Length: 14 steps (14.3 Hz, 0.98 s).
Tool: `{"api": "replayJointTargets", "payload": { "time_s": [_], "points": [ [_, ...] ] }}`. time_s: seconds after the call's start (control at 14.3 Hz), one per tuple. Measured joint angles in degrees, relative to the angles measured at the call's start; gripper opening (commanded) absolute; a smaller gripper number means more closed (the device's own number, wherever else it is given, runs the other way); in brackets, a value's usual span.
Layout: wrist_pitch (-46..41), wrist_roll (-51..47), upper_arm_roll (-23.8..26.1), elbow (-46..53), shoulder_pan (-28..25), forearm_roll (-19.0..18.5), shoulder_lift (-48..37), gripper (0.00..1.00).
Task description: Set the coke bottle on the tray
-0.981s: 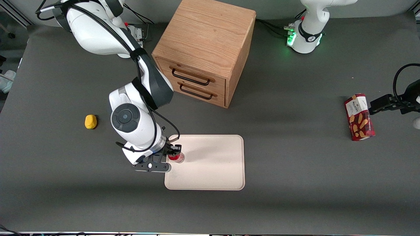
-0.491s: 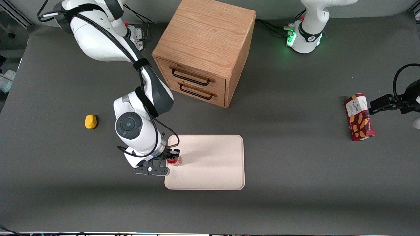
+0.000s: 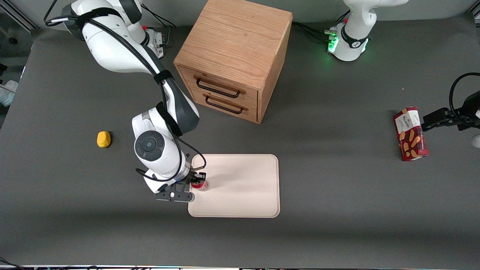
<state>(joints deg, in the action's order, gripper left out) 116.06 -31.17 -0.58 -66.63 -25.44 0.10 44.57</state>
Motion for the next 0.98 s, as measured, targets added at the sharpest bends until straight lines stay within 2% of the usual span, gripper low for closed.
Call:
{"api": "replayJointTargets", "payload": {
  "time_s": [0.07,0.21,0.63,0.98],
  "points": [
    [0.0,0.0,0.0,0.0,0.0,0.0,0.0,0.83],
    [0.2,0.0,0.0,0.1,0.0,0.0,0.0,1.00],
    [0.4,0.0,0.0,0.4,0.0,0.0,-0.5,1.00],
    [-9.4,0.0,0.0,1.6,-0.1,0.0,-5.5,1.00]
  ]
}}
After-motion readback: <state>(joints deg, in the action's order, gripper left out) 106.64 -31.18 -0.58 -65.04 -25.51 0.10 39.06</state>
